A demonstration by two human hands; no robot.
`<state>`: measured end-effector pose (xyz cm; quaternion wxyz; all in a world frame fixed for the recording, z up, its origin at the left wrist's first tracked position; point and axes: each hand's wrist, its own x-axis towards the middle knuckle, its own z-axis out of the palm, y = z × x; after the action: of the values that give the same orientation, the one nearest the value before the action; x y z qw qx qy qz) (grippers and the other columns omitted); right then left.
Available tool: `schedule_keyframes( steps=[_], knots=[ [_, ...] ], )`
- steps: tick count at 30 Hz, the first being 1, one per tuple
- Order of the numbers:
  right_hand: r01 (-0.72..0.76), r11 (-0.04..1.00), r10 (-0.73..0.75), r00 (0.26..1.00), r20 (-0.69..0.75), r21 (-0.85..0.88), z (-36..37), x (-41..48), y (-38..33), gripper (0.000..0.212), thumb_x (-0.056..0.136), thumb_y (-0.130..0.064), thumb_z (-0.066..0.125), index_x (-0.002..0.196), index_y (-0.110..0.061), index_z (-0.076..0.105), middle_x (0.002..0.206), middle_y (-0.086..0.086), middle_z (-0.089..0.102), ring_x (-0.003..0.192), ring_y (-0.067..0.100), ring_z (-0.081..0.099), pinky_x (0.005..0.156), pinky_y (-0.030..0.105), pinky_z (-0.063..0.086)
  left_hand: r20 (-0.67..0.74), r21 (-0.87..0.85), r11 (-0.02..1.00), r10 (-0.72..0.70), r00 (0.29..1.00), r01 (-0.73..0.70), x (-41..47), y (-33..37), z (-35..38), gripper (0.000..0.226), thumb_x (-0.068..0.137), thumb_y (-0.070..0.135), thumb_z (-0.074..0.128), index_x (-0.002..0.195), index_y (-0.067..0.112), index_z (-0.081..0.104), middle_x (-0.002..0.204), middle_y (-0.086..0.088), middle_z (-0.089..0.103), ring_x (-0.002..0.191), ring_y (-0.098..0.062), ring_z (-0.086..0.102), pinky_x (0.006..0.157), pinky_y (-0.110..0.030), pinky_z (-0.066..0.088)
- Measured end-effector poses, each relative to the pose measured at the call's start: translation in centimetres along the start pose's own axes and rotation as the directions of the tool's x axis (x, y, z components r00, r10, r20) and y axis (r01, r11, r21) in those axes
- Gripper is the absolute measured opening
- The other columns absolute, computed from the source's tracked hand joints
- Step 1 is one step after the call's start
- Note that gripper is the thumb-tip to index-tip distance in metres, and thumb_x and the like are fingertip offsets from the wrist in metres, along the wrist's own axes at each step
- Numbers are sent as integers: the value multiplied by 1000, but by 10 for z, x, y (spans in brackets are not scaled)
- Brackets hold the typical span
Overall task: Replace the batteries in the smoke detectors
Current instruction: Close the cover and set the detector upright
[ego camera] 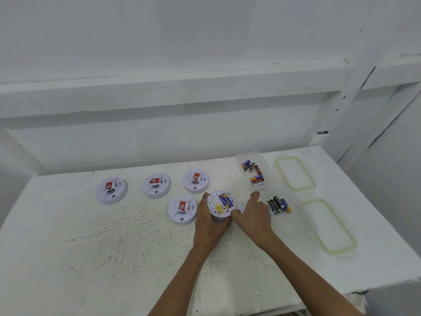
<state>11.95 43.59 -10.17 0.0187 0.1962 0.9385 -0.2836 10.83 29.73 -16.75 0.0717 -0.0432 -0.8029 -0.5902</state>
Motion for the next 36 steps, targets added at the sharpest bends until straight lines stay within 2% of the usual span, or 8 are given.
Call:
schedule_keyframes(
  steps=[2,6,11,14,21,25,31,36],
  knots=[
    [16,1000,-16,1000,0,24,-2,1,-2,65,82,-29,65,131,-2,32,95,13,61,94,29,58,74,39,50,0,9,1000,-6,1000,6,1,-2,0,70,77,41,88,135,22,54,127,5,64,120,-15,62,98,-43,56],
    [42,976,-30,998,58,-213,-2,2,-3,59,84,-35,67,126,-6,38,124,16,46,117,32,43,86,35,43,-5,22,999,26,1000,-25,-2,-2,-1,69,75,35,90,133,24,53,124,6,64,117,-15,63,95,-39,57],
    [49,933,-13,995,101,-357,9,2,3,59,89,-40,63,132,-10,35,135,16,39,125,33,38,94,39,43,-2,58,998,35,999,-35,-2,-2,0,74,75,31,91,137,19,52,128,4,62,121,-12,60,100,-34,55],
    [24,934,26,991,134,-356,12,2,4,58,90,-36,63,134,-13,33,135,15,39,127,34,38,91,44,46,3,80,996,33,999,-34,-3,-4,-1,76,75,34,90,138,21,50,130,5,61,122,-9,58,102,-26,52],
    [45,939,6,989,147,-341,11,1,9,46,93,-17,60,132,-11,36,132,15,43,124,31,41,85,38,52,25,99,994,36,999,-39,-4,-4,-2,78,75,35,89,140,19,49,131,5,59,122,-2,54,102,-12,44],
    [65,964,-35,992,121,-256,10,-1,10,51,87,-22,67,129,-11,39,127,13,45,119,31,43,80,38,50,14,111,993,31,999,-33,-5,-1,-2,78,74,30,91,138,26,46,131,8,58,122,12,49,101,-5,39],
    [174,975,-176,984,-3,-138,4,7,9,43,99,-4,47,141,-3,38,120,14,62,103,24,60,76,27,45,24,150,989,-1,1000,-3,-3,-9,0,84,75,44,86,144,15,47,137,1,57,128,-13,55,107,-36,50],
    [200,969,-182,974,-131,142,-14,15,0,32,103,-9,44,135,-6,51,95,14,67,85,22,64,66,27,44,66,191,981,7,998,-19,-10,-7,0,89,88,43,66,159,13,23,164,-3,30,152,-16,26,121,-41,34]
  ],
)
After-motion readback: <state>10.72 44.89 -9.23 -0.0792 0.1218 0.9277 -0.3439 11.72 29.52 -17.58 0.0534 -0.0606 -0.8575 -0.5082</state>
